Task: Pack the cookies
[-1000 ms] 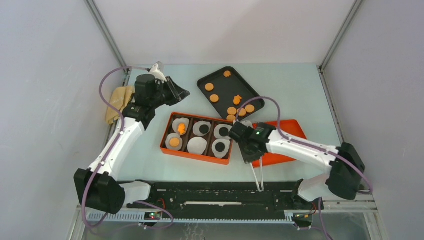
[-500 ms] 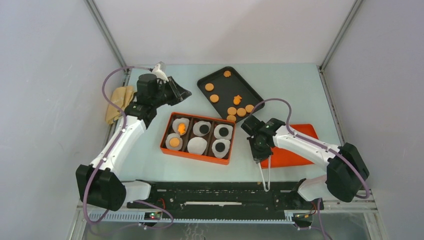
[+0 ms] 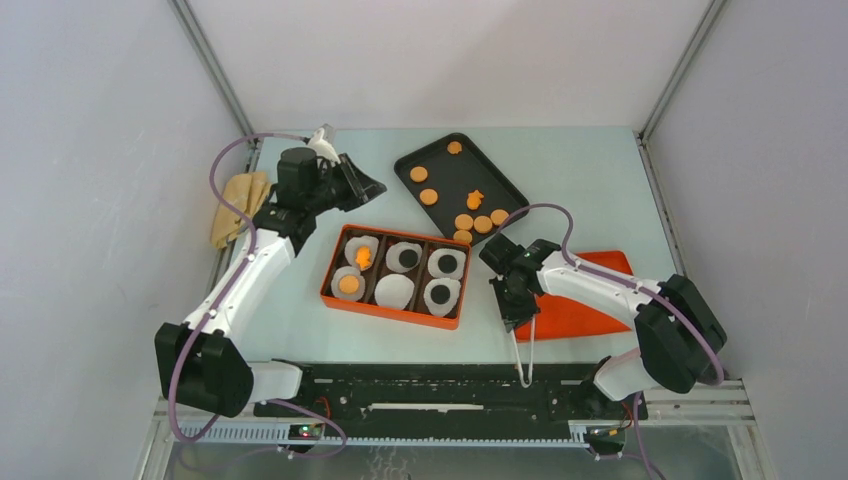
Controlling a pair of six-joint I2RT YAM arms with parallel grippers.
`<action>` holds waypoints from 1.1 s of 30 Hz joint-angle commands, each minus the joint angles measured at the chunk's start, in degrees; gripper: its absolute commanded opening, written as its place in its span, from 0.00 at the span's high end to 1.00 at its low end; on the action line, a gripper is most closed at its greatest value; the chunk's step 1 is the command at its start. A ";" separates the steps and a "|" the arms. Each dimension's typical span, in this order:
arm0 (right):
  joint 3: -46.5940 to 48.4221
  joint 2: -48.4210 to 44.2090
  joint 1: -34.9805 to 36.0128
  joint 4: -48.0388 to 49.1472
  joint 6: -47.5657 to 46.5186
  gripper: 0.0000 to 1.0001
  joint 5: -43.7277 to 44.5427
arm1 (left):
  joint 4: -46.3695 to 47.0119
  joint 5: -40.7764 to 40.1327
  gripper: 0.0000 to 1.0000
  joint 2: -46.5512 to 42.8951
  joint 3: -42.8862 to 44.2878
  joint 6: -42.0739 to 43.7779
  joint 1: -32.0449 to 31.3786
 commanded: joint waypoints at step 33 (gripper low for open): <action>9.88 -7.27 -3.22 -6.46 -1.03 0.98 6.23 | 3.00 2.77 0.81 0.15 -1.85 -0.63 -0.21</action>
